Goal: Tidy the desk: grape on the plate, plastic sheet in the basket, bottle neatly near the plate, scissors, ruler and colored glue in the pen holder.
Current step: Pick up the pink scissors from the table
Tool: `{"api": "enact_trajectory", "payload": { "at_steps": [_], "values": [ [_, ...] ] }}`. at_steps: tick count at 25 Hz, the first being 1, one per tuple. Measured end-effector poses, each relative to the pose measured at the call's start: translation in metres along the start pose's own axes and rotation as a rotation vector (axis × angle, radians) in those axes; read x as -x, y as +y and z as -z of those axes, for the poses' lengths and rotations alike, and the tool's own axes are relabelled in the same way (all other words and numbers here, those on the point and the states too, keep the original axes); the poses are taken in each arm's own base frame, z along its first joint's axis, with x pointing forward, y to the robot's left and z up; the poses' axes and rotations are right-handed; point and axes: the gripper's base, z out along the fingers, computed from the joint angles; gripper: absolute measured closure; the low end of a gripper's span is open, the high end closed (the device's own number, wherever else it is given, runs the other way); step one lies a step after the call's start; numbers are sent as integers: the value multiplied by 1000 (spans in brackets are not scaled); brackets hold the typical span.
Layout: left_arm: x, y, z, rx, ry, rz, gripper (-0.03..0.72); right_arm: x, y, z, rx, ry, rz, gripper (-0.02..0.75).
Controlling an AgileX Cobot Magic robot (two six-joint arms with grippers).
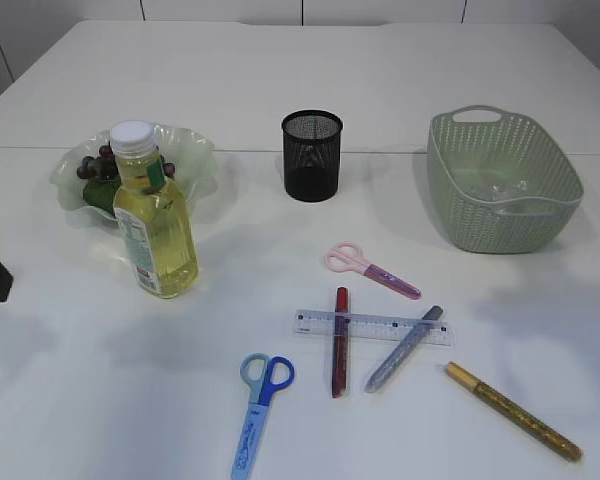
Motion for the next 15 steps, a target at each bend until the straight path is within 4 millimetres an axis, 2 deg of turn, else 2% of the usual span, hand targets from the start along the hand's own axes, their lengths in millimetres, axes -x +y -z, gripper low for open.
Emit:
{"api": "enact_trajectory", "payload": {
  "at_steps": [4,11,15],
  "values": [
    [-2,14,-2,31,52,52,230,0,0,0,4,0,1,229],
    [-2,11,-2,-1,60,90,230,1,6,-3,55,3,9,257],
    [-1,11,-2,-5,58,94,230,11,24,-14,92,38,74,258]
  ]
}}
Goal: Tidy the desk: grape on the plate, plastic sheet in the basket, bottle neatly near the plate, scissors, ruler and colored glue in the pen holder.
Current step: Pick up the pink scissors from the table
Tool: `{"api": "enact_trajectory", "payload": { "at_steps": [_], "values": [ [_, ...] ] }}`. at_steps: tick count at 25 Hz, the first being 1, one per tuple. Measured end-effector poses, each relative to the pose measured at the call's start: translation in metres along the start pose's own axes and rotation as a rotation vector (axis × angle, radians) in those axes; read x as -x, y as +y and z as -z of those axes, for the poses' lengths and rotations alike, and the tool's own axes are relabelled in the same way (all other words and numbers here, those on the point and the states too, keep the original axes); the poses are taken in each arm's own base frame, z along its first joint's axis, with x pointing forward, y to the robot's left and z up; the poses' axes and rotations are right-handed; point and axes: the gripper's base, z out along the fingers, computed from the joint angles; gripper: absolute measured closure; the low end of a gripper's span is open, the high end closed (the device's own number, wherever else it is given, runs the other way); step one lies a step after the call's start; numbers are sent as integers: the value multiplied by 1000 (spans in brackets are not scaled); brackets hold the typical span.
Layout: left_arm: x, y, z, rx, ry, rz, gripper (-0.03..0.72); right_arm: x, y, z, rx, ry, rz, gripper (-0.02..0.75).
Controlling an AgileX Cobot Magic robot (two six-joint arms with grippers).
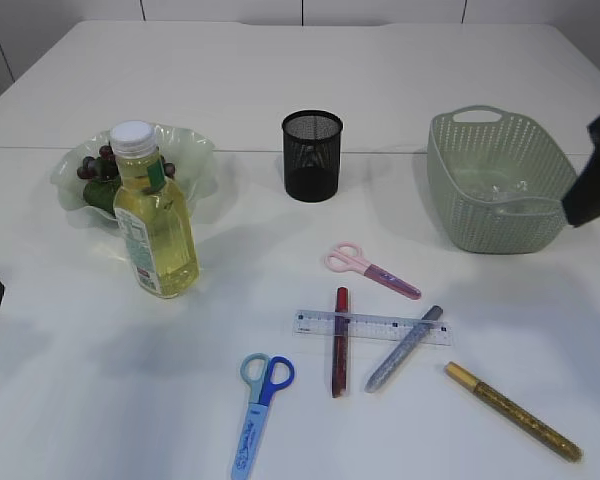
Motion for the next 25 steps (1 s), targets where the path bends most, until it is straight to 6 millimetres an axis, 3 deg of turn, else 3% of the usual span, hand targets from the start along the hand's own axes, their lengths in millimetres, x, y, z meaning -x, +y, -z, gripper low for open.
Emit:
{"api": "enact_trajectory", "payload": {
  "at_steps": [4,13,20,25],
  "values": [
    [-2,0,0,1,22,1,232,27,29,-17,40,31,102,259],
    [-5,0,0,4,52,1,232,98,76,-111,-15,197,331,259],
    [-5,0,0,4,53,-12,237,129,88,-167,-10,239,445,260],
    [-4,0,0,3,47,-22,250,139,88,-192,2,251,577,260]
  ]
}}
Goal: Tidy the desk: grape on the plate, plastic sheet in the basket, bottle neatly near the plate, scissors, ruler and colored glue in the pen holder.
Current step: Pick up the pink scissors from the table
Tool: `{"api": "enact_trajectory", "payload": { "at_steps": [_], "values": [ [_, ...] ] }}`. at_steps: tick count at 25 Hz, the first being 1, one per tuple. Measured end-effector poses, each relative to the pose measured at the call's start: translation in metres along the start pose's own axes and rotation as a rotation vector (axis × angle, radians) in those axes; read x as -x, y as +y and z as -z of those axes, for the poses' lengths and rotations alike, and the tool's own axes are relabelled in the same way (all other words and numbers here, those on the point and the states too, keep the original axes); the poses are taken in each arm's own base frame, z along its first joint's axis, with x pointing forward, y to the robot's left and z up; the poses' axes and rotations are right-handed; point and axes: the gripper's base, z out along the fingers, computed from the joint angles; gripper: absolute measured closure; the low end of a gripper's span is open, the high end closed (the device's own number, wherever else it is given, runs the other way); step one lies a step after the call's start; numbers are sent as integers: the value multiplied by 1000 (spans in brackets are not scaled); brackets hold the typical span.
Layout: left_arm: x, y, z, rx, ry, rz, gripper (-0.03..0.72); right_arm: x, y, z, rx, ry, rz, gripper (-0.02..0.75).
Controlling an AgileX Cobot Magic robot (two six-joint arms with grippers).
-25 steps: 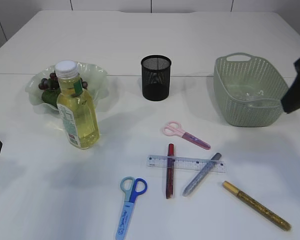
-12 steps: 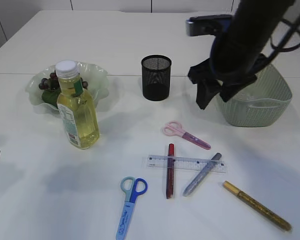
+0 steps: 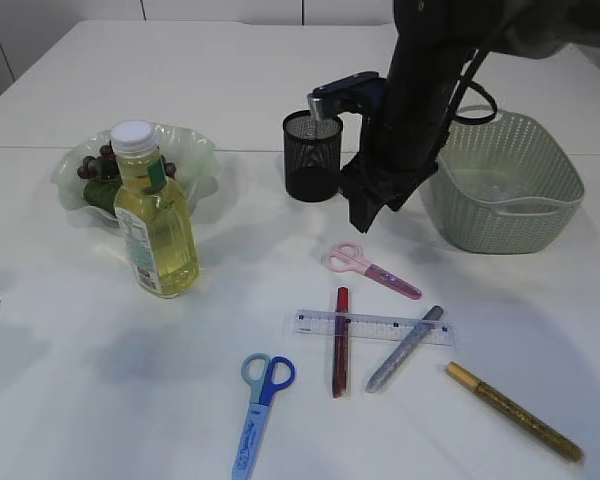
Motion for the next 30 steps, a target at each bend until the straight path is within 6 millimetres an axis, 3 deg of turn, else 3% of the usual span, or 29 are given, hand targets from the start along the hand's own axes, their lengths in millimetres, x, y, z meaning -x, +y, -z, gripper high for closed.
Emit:
{"api": "enact_trajectory", "payload": {
  "at_steps": [13,30],
  "values": [
    [5,0,0,4,-53,-17,251,0,-5,-48,26,91,80,309],
    [5,0,0,4,-53,-19,253,1,-1,-85,5,140,115,313]
  ]
}}
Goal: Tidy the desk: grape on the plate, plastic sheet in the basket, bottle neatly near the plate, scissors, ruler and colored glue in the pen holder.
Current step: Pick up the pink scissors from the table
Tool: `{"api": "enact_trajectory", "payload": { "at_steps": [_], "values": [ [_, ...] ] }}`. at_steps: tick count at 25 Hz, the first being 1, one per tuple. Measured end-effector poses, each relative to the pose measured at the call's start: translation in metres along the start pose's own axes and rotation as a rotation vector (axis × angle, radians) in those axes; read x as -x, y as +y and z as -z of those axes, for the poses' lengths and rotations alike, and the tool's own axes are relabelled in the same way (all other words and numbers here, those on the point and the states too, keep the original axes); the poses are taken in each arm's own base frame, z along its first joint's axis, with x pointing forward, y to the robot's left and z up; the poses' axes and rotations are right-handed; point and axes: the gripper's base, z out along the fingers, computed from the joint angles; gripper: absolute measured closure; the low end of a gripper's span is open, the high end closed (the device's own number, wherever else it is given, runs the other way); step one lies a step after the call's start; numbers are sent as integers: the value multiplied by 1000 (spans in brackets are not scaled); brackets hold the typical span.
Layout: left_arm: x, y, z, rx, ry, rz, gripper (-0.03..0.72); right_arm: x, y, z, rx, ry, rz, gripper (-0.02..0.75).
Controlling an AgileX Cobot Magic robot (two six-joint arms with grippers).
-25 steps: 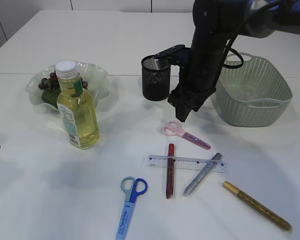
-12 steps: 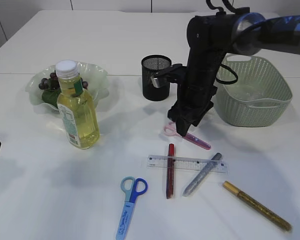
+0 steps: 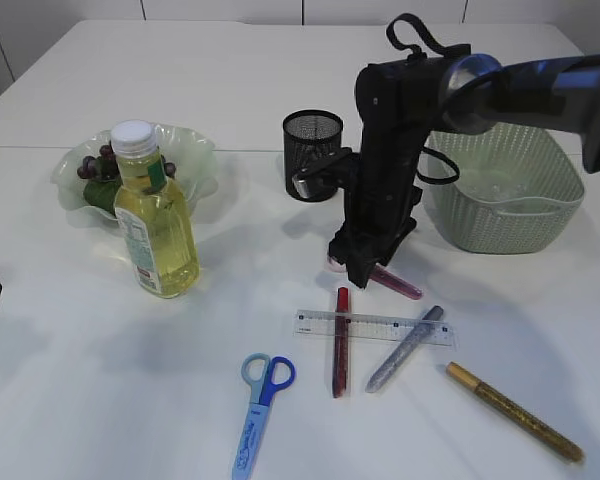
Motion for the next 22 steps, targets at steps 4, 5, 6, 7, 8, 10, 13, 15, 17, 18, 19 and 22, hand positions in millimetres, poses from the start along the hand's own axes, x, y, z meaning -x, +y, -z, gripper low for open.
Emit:
{"api": "enact_trajectory", "payload": {
  "at_steps": [4,5,6,7,8,10,13,15,17,18,19,22],
  "values": [
    [0,0,0,0,0,0,253,0,-3,0,-45,4,12,313],
    [0,0,0,0,0,0,253,0,-3,0,-45,4,10,313],
    [0,0,0,0,0,0,253,0,-4,0,-50,4,11,313],
    [0,0,0,0,0,0,253,0,-4,0,-51,2,12,313],
    [0,0,0,0,0,0,253,1,-4,0,-54,-4,12,313],
    [0,0,0,0,0,0,253,2,-5,0,-61,-13,13,313],
    [0,0,0,0,0,0,253,2,-5,-1,-62,-14,14,313],
    [0,0,0,0,0,0,253,2,-5,-3,-61,-13,13,313],
    [0,0,0,0,0,0,253,2,-5,-6,-59,-7,13,313],
    [0,0,0,0,0,0,253,2,-5,-6,-59,-7,13,313],
    [0,0,0,0,0,0,253,2,-5,-7,-58,-5,13,313],
    [0,0,0,0,0,0,253,2,-5,-7,-58,-5,13,314]
  ]
}}
